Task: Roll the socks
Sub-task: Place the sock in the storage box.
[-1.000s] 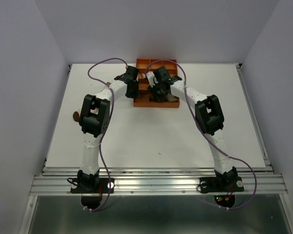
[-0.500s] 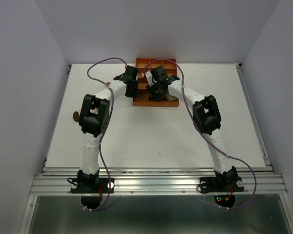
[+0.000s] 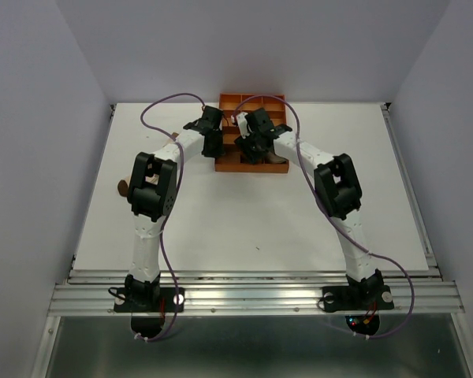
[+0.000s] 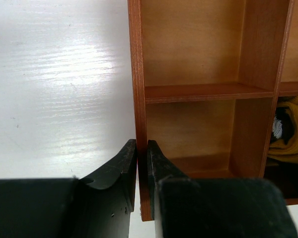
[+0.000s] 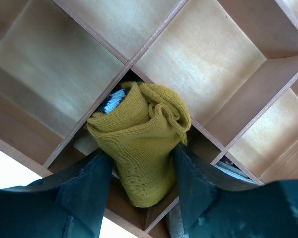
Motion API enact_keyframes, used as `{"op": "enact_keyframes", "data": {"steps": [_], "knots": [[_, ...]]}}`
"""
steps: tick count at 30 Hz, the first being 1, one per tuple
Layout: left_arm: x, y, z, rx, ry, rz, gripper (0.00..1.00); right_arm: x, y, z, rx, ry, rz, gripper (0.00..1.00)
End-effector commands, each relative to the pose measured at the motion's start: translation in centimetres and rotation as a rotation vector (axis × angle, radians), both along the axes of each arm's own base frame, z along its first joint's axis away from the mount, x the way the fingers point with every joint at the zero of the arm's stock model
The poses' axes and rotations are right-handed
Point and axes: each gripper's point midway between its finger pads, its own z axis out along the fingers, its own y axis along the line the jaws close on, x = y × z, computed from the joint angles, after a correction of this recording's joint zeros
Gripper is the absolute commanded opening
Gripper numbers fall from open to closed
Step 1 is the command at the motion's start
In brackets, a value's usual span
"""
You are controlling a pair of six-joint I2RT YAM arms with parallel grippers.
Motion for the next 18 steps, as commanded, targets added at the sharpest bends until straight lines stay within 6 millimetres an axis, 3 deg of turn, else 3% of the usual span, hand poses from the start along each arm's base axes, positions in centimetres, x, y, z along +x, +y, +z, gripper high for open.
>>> {"op": "enact_keyframes", "data": {"steps": [1, 7, 14, 18], "knots": [[1.2, -0.9, 0.8, -0.05, -0.032, 0.003, 0.0, -1.4, -0.2, 0.8, -0.003, 0.023, -0.007, 0.59], [1.2, -0.9, 0.8, -0.054, -0.032, 0.008, 0.0, -1.5, -0.1, 2.6, 0.021, -0.007, 0.006, 0.61], [1.3, -1.0, 0.8, -0.056, -0.032, 0.01, 0.0, -1.2, 0.4, 6.5, 0.082, -0.098, 0.027, 0.62], [1.4, -0.9, 0.7, -0.055, -0.03, 0.012, 0.0, -1.0, 0.5, 6.6, 0.079, -0.111, 0.036, 0.62]]}}
